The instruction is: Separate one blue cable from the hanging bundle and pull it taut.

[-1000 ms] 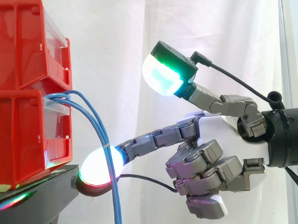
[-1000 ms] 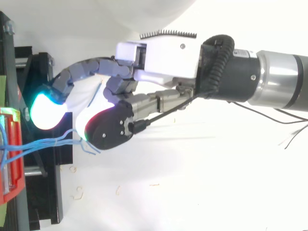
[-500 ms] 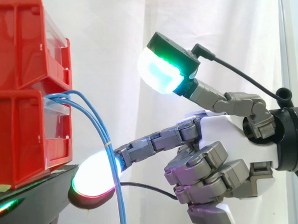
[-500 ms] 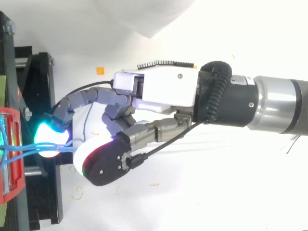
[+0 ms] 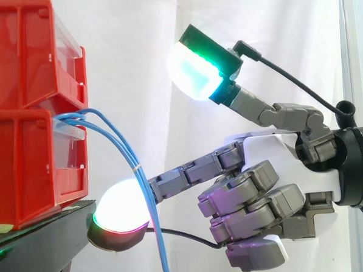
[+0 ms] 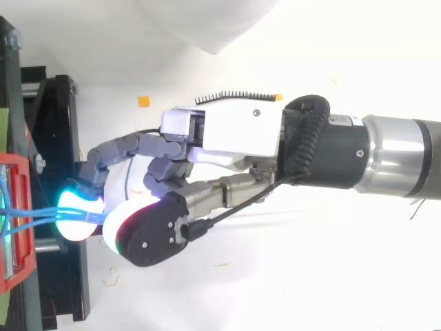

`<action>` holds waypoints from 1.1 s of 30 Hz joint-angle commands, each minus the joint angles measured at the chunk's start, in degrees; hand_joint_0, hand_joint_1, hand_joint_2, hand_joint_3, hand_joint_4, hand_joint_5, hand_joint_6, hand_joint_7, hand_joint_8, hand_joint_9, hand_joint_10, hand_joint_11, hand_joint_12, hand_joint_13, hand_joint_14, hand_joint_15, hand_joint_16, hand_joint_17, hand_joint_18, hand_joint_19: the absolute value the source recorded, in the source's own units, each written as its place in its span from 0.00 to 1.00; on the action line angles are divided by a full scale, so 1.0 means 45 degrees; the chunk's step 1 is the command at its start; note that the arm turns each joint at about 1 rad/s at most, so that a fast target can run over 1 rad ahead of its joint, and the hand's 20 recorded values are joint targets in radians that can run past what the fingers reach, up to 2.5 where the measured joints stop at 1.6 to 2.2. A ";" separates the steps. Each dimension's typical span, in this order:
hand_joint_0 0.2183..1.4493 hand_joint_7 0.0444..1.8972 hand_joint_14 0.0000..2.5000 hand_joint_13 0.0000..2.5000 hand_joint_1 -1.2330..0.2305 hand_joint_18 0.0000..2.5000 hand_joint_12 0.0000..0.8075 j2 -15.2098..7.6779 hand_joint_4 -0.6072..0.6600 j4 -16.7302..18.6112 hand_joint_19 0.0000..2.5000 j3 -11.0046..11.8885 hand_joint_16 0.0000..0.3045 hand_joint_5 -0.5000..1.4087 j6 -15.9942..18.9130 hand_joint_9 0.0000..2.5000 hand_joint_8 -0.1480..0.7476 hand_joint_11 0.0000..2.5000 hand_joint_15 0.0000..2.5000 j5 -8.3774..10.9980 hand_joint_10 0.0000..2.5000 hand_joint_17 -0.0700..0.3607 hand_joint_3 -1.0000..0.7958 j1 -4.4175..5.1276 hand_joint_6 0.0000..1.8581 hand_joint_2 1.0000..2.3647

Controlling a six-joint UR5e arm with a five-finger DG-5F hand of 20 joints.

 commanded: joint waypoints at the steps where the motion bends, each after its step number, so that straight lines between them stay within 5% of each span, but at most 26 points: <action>1: 0.06 0.46 0.71 0.42 0.63 0.54 0.62 0.0000 0.73 -0.0015 0.41 0.0003 0.31 0.18 0.0280 0.43 0.66 0.58 0.35 -0.0018 0.59 0.65 0.28 0.0009 0.27 0.00; 23: 0.10 0.49 0.70 0.43 0.63 0.53 0.59 0.0000 0.75 -0.0093 0.41 0.0003 0.28 0.23 0.0319 0.50 0.62 0.65 0.34 -0.0018 0.45 0.61 0.28 -0.0069 0.27 0.00; 33: 0.10 0.54 0.69 0.43 0.62 0.52 0.60 0.0000 0.76 -0.0308 0.41 0.0003 0.28 0.23 0.1003 0.51 0.61 0.67 0.35 -0.0174 0.43 0.60 0.28 -0.0187 0.27 0.00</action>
